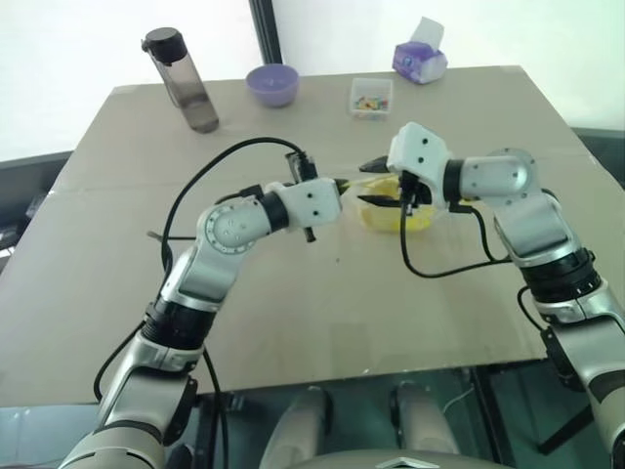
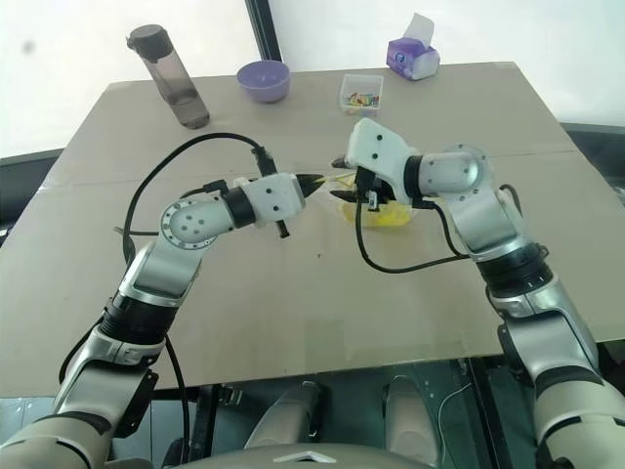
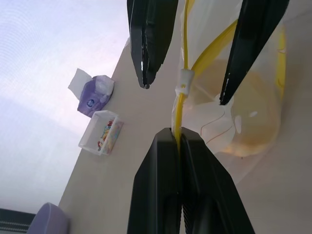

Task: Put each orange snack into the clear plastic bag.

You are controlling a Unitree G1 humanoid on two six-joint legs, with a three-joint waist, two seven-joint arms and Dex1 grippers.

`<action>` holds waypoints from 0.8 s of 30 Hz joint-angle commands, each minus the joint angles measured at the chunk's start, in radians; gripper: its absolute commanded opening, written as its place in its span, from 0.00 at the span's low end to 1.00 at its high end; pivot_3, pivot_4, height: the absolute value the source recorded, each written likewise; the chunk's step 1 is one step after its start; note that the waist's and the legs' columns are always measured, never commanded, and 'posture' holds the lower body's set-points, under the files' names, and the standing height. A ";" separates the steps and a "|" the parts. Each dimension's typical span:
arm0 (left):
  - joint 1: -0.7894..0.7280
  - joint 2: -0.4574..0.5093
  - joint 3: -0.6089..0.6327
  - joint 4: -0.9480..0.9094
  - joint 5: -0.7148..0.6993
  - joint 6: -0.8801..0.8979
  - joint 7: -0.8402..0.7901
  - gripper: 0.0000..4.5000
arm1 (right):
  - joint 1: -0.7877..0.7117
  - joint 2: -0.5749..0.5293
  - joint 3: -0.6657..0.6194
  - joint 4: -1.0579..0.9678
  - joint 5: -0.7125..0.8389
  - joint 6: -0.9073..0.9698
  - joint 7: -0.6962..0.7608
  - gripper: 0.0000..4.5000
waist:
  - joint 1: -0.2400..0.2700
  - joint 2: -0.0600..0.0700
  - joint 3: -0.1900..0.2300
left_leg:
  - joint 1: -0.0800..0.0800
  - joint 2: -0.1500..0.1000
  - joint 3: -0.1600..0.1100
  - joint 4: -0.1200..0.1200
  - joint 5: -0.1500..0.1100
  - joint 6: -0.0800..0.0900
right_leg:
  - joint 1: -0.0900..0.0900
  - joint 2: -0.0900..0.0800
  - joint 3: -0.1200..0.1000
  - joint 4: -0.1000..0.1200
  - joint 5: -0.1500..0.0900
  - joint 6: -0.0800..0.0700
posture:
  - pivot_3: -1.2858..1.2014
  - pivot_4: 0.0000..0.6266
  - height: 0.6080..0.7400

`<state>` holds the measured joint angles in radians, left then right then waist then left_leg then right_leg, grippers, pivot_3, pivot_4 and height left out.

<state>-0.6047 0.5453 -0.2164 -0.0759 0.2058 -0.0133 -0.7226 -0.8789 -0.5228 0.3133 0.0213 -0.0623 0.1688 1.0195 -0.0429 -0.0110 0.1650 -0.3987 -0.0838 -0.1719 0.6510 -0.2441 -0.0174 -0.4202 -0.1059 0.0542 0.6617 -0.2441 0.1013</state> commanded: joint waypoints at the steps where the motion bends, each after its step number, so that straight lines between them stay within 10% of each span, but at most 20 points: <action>1: 0.000 0.011 0.013 -0.041 0.002 -0.023 0.008 0.00 | -0.019 0.001 -0.016 -0.024 0.006 -0.015 -0.003 0.03 | 0.000 0.000 0.000 | 0.000 0.000 0.000 0.000 0.000 0.000 | 0.000 0.000 0.000 0.000 0.000 0.000 | 0.52 0.24 1.00; 22: -0.019 0.002 0.007 -0.010 0.010 -0.045 0.017 0.00 | -0.005 -0.011 -0.034 -0.064 0.032 0.003 -0.005 0.01 | 0.000 0.000 0.000 | 0.000 0.000 0.000 0.000 0.000 0.000 | 0.000 0.000 0.000 0.000 0.000 0.000 | 0.52 0.24 1.00; 24: -0.020 0.004 0.007 -0.007 0.011 -0.048 0.015 0.00 | 0.001 -0.014 -0.034 -0.066 0.027 -0.001 -0.007 0.24 | 0.000 0.000 0.000 | 0.000 0.000 0.000 0.000 0.000 0.000 | 0.000 0.000 0.000 0.000 0.000 0.000 | 0.52 0.24 1.00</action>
<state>-0.6047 0.5447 -0.2160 -0.0681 0.2147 -0.0392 -0.7146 -0.8749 -0.5303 0.3090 0.0001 -0.0486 0.1757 1.0193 -0.0432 -0.0109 0.1650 -0.3987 -0.0838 -0.1719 0.6510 -0.2441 -0.0174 -0.4202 -0.1059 0.0542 0.6616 -0.2441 0.1013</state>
